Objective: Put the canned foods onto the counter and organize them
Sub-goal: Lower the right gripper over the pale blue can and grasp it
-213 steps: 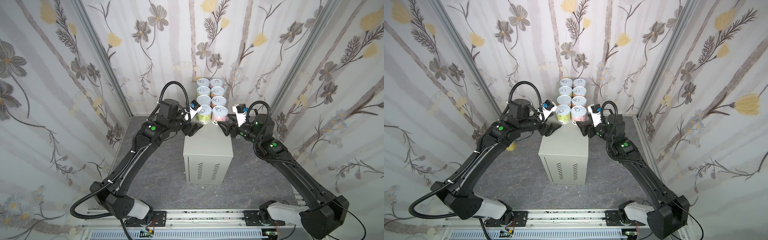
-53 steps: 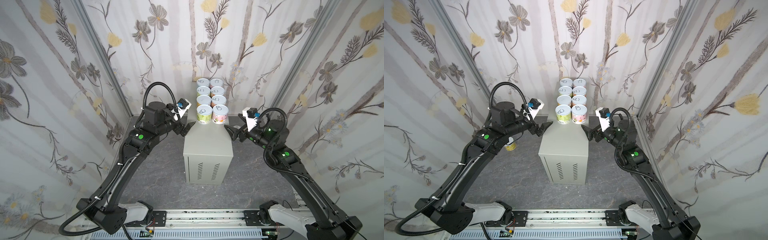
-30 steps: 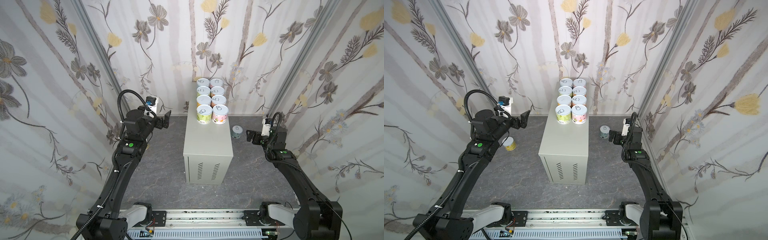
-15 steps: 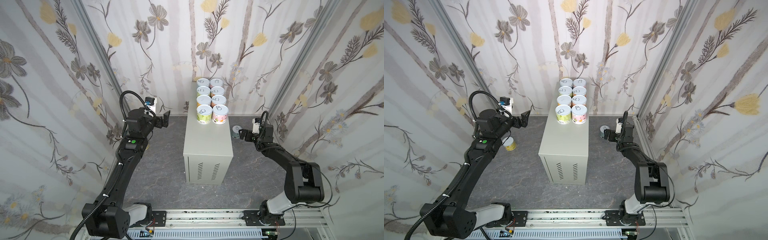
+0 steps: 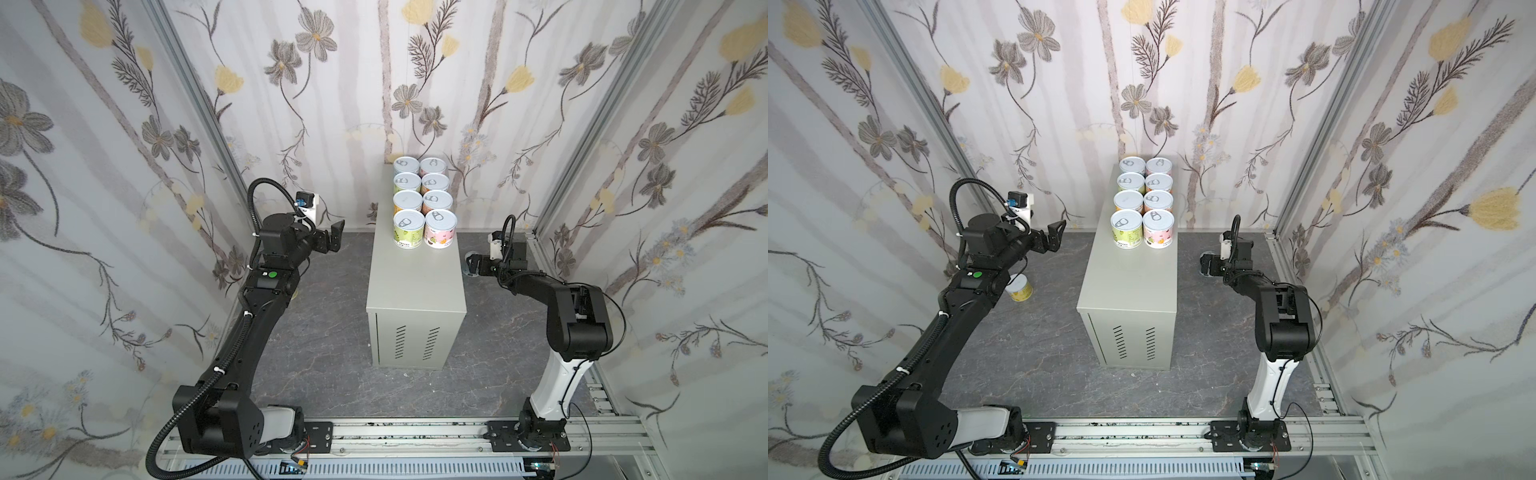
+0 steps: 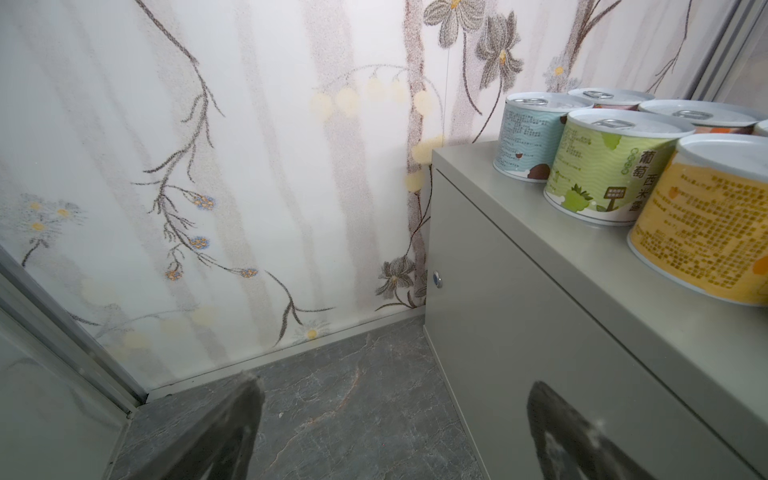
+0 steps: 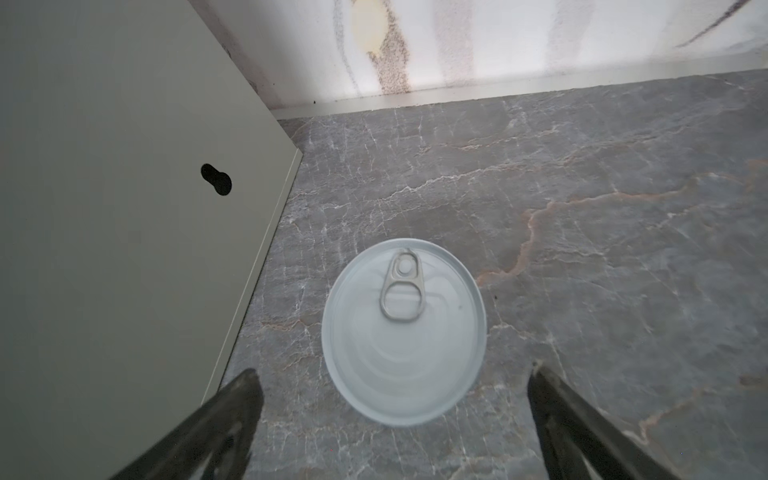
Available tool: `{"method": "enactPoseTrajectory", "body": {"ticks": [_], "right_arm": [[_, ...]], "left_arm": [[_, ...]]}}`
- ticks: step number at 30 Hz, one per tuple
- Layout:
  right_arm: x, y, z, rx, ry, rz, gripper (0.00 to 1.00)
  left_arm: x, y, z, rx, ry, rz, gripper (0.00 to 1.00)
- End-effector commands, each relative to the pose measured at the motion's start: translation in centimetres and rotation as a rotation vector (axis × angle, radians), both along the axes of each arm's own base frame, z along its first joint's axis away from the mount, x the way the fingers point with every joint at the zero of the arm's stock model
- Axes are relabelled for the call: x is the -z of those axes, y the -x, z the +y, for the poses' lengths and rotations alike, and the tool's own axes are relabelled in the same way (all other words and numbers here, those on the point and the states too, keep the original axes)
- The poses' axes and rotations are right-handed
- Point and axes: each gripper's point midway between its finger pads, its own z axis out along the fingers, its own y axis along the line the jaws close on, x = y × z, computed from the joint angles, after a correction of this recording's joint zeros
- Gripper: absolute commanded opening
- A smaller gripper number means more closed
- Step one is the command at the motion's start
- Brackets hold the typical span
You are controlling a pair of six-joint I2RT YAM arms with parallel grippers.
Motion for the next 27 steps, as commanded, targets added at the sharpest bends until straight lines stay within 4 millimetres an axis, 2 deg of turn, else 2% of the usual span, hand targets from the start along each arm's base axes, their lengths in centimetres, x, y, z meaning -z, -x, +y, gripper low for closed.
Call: {"method": "enactPoseTrajectory", "body": {"ticks": [1,11,20,27], "right_arm": [[1.1,-0.9,0.3,-0.022,0.082,0.018,1.00],[3.9,-2.8,1.0,-0.026,0.166,0.103,0.98],[5.2,-2.9,1.1,-0.027,0.170,0.128,0.87],[5.3,-3.0,1.1,-0.028,0.170,0.125,0.78]], "left_arm": [[-0.8,-0.4,-0.3,0.019,0.008,-0.022,1.00],[-0.1,-1.3,-0.4,0.019,0.001,0.003,1.00],[1.0,-1.9,-0.5,0.027,-0.004,0.027,1.00],[1.4,-2.0,-0.7,0.035,-0.005,0.038,1.00]]}}
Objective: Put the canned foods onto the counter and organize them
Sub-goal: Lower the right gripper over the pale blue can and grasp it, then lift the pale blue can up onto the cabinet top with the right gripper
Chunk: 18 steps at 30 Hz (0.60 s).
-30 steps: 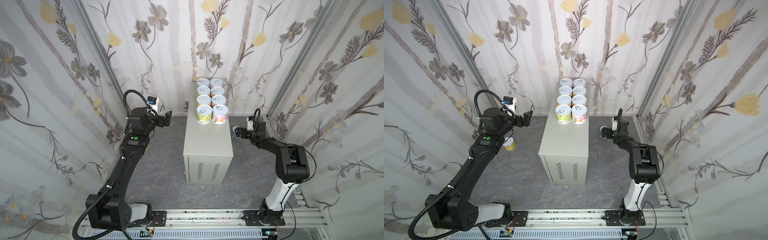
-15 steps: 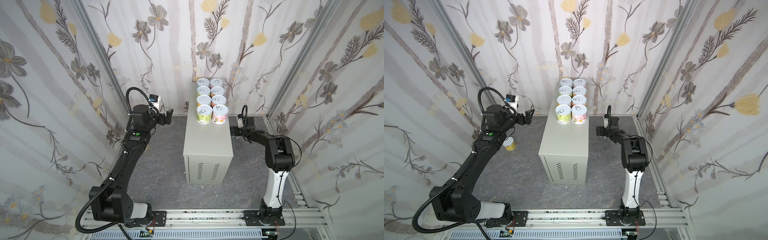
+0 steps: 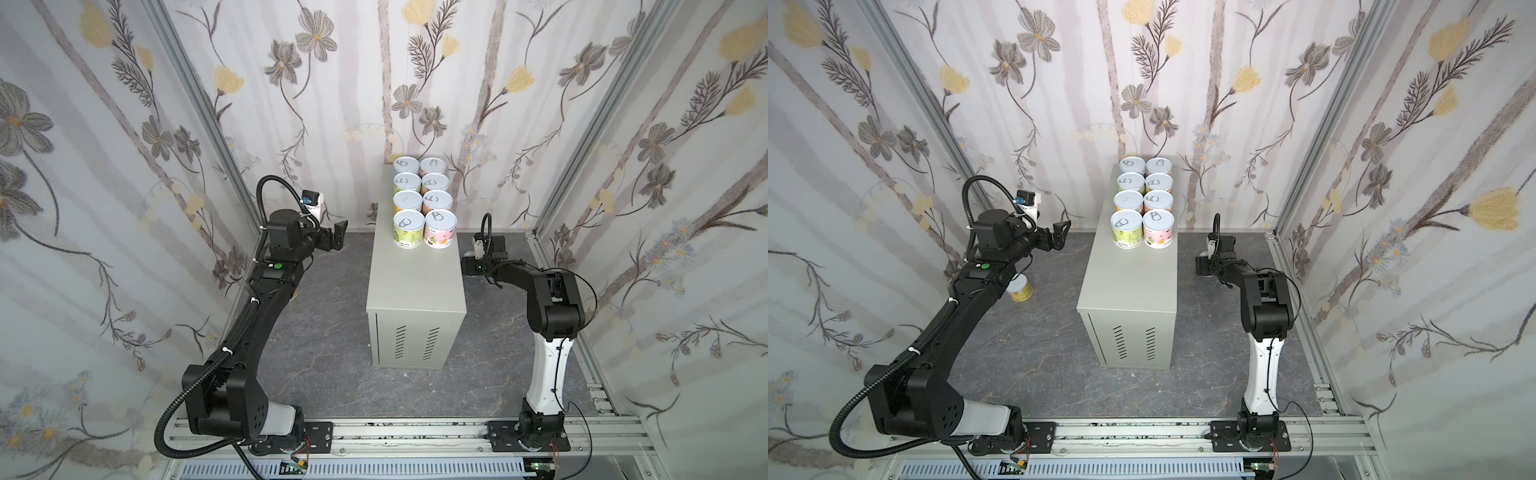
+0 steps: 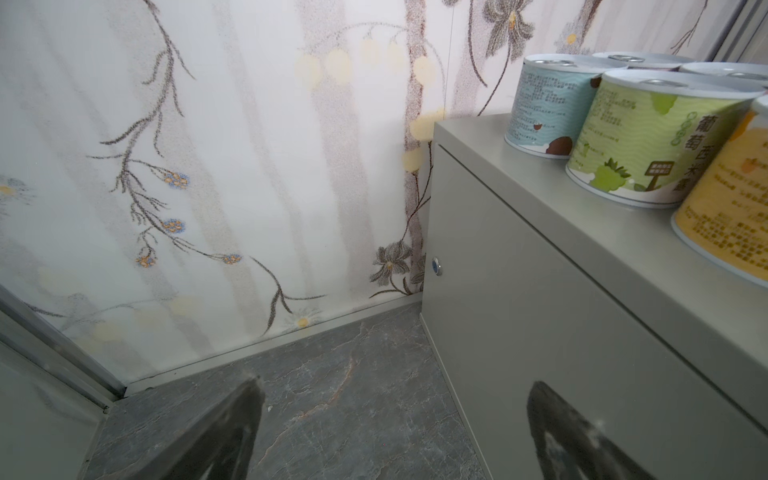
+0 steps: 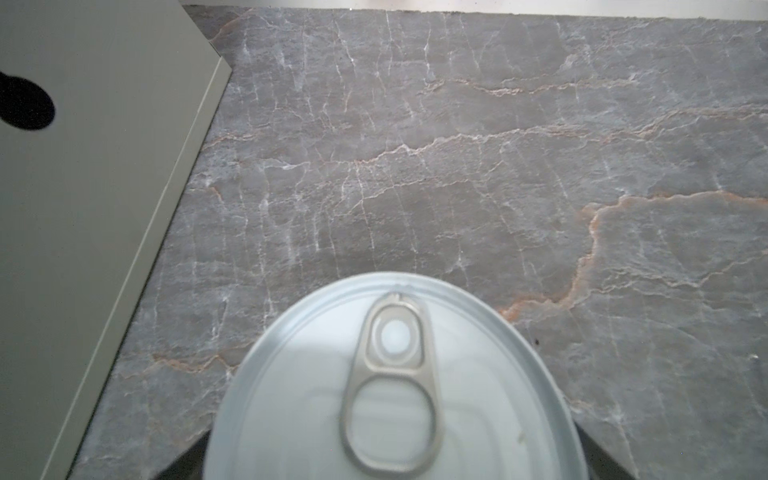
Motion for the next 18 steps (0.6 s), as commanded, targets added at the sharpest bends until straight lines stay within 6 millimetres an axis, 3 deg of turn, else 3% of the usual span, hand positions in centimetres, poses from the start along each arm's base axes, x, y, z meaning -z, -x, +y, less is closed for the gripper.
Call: {"method": "enactPoseTrajectory", "body": {"ticks": [1,9,18], "right_arm": [[-0.3,-0.3,0.1,-0.010,0.006,-0.012,0.77],[-2.0,-0.4,0.1,-0.007,0.006,-0.039,0.63],[-4.6,0.8,0.2,-0.010,-0.018,-0.060,0.50]], "left_arm": [[-0.6,0.0,-0.2,0.016,0.000,-0.018,1.00],[-1.5,0.6,-0.5,0.039,0.008,-0.036,1.00],[-1.9,1.2,-0.4,0.040,-0.016,-0.047,1.00]]}}
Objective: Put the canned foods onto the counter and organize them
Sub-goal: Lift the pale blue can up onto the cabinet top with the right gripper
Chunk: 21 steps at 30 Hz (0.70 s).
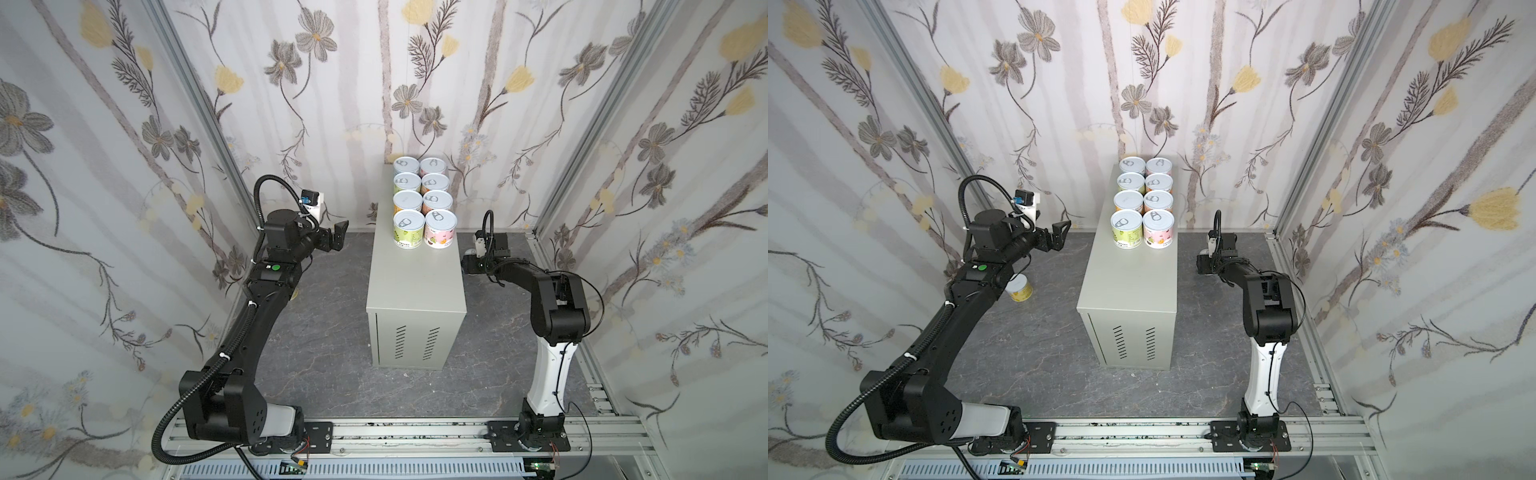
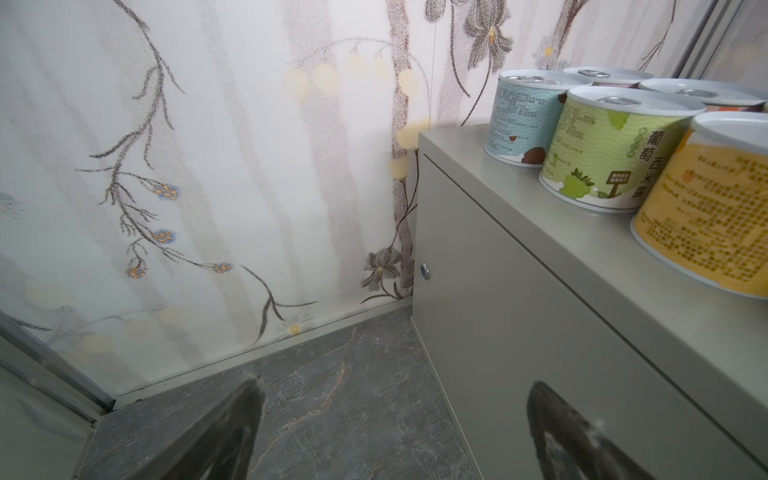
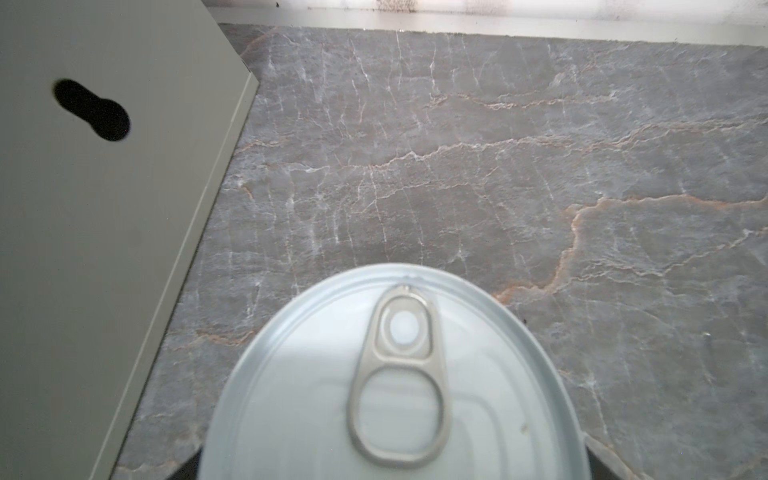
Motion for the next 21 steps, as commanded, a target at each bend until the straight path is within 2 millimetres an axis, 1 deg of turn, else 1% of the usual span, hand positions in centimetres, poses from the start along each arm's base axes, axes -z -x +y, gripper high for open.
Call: {"method": "enactPoseTrajectory", "body": {"ticks": [1,5,8,11,14,16,17,21], "right_arm": [[-2.5,-0.1,0.1,-0.004,-0.009,-0.055,0.49],[-5.0,1.0,-0.2,0.002,0.005,-0.070,0.48],[-7.7,2.1,-0.6,0.002,0.025,-0.086,0.47],[-10.9,3.9,-0.7,-0.001,0.028,-0.102,0.47],[-14.6,6.1,-0.3,-0.014,0.026,-0.129,0.47],[-17.1,7.7,0.0,-0.031,0.026,-0.149,0.47],[-19.1,8.8,0.3,-0.043,0.017,-0.179,0.47],[-23.8,12.3,1.2,-0.078,-0.021,-0.207,0.47]], "left_arm": [[-0.9,0.3,0.0,0.008,-0.023,-0.030,1.00],[-1.7,0.7,0.1,0.009,-0.029,-0.055,1.00],[-2.1,1.2,0.1,0.008,-0.032,-0.074,1.00],[-2.4,1.6,0.3,0.003,-0.034,-0.089,1.00],[-2.6,1.8,0.6,-0.004,-0.035,-0.102,1.00],[-2.7,1.8,0.7,-0.002,-0.038,-0.107,1.00],[-2.8,1.9,0.7,0.001,-0.039,-0.110,1.00],[-3.3,2.0,0.4,0.019,-0.035,-0.124,1.00]]}}
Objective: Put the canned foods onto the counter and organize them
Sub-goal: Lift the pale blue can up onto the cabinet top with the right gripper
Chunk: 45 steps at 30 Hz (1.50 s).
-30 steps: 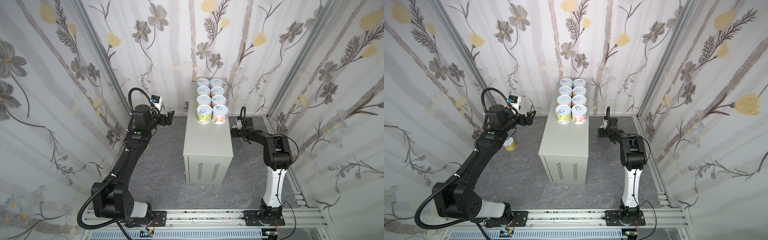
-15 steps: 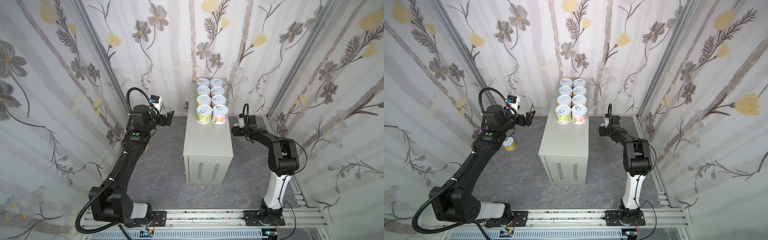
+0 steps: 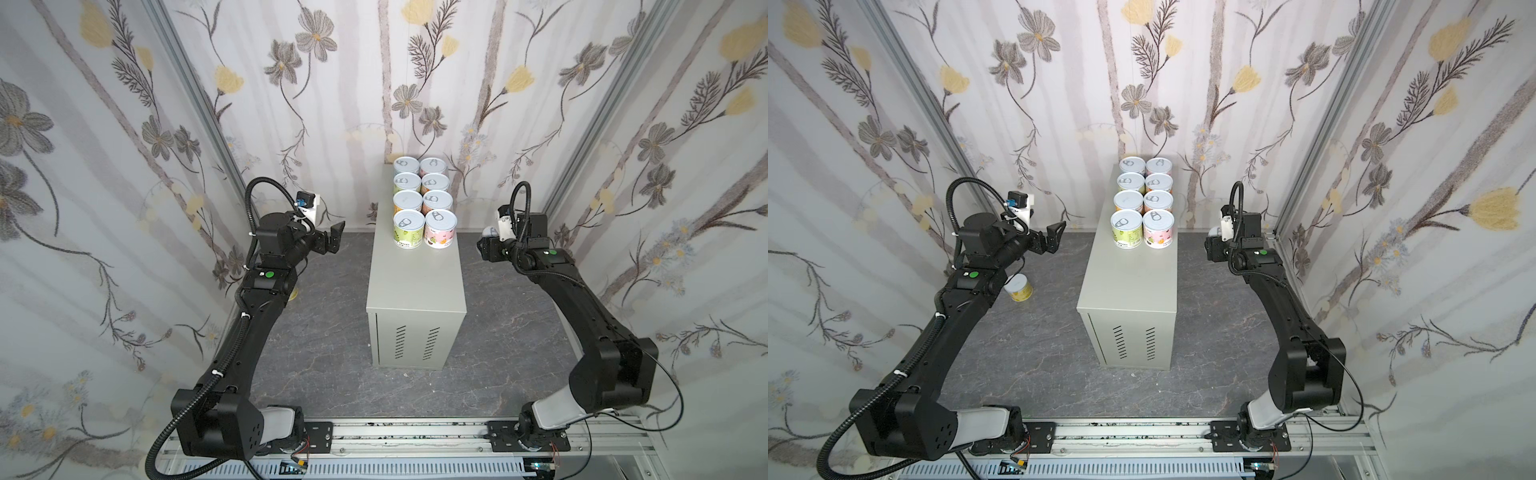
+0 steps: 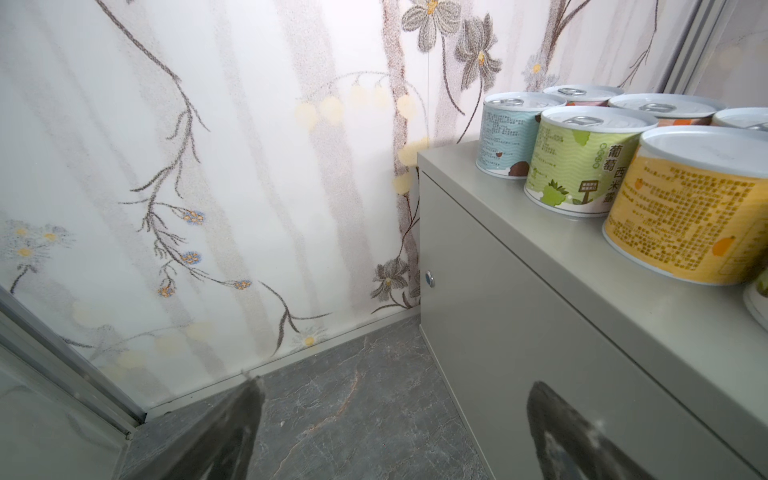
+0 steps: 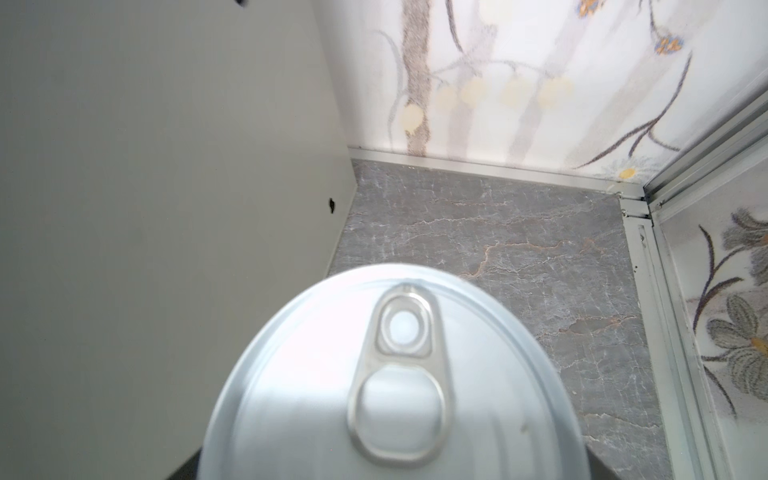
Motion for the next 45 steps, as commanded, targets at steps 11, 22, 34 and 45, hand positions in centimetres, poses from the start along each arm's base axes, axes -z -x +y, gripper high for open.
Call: {"method": "enactPoseTrajectory", "body": {"ticks": [11,22,34,45], "right_arm": [[-13.2,10.6,3.2,-0.116,-0.041,-0.108,0.46],[-15.3,16.4,8.4,-0.303,-0.042,-0.131,0.46],[-14.5,19.5,14.7,-0.455,-0.005,-0.125,0.46],[-12.8,18.5,16.2,-0.482,0.039,-0.095,0.46]], "left_arm": [[-2.6,0.5,-0.4,0.036,-0.008,-0.087,1.00],[-3.3,0.6,-0.5,0.043,0.008,-0.089,1.00],[-3.2,0.9,-0.7,0.053,0.007,-0.079,1.00],[-3.6,1.7,-0.4,0.043,-0.015,-0.090,1.00]]}}
